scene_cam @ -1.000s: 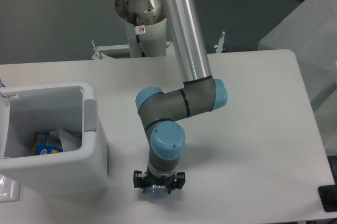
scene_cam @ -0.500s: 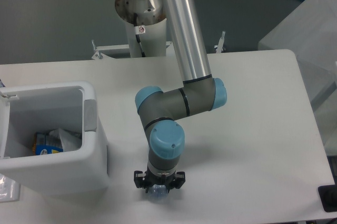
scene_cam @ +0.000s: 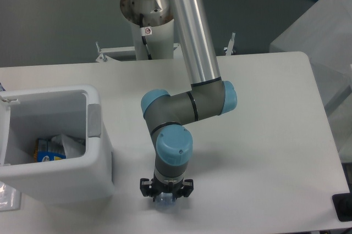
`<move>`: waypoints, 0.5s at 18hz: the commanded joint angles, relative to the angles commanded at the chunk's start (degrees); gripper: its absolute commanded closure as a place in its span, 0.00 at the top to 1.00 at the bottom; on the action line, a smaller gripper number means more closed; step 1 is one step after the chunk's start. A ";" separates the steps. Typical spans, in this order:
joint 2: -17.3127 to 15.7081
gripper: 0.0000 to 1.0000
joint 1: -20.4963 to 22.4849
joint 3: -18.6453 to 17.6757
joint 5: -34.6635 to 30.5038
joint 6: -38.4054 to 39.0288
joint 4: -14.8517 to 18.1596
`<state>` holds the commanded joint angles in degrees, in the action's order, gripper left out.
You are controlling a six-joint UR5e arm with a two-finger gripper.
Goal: Place the trash in the trash can
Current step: 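Close the gripper around the bottle's end, then lift the bottle and carry it over the trash bin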
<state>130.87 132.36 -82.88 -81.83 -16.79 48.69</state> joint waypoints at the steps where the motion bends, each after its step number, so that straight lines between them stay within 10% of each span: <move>1: 0.00 0.60 0.00 0.00 0.00 -0.26 0.09; 9: -7.72 0.60 2.37 0.00 0.61 0.35 0.79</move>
<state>123.15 134.73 -82.88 -81.21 -16.44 49.48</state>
